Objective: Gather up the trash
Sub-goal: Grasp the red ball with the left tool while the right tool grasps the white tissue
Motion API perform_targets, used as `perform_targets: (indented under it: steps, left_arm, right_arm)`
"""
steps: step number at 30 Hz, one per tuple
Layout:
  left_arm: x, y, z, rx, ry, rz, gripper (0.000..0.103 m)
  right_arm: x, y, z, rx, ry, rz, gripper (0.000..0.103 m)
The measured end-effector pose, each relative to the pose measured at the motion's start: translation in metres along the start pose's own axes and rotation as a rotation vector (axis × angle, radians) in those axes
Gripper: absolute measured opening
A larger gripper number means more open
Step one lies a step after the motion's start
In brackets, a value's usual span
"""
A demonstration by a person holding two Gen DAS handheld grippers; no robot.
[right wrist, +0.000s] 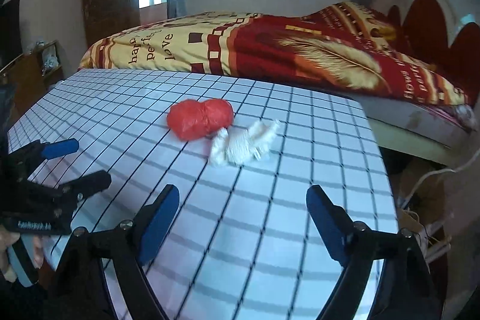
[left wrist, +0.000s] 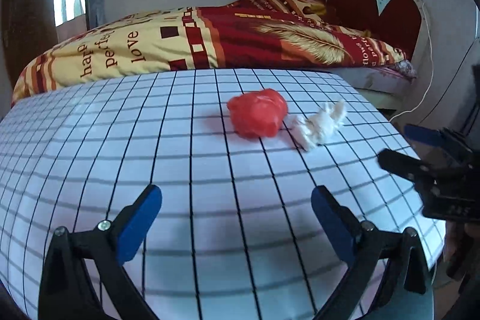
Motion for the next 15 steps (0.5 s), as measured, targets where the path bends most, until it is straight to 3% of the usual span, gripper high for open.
perform_targets:
  steps: [10,11,15]
  left_arm:
    - [-0.014,0.029,-0.046,-0.033,-0.005,-0.030,0.093]
    - [-0.012,0.031,-0.051,-0.038,-0.006,-0.039,0.093]
    - [0.002,0.041,-0.071,-0.050,-0.029,-0.047,0.093]
  right_arm:
    - [0.010,0.027,-0.104,-0.130,0.017,0.011,0.069]
    - [0.013,0.029,-0.111,-0.141,0.018,0.010,0.061]
    - [0.035,0.036,-0.120,-0.139,-0.024,-0.023,0.058]
Point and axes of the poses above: each gripper's, at about its wrist camera, not at the fingertips, and z roughly against the way its jaws point, x to its right, y to its top, the point moved 2 cm from there along -z, roughly the way its jaws point, and after that the axes turned 4 degrees about z, right-handed, at the moved point
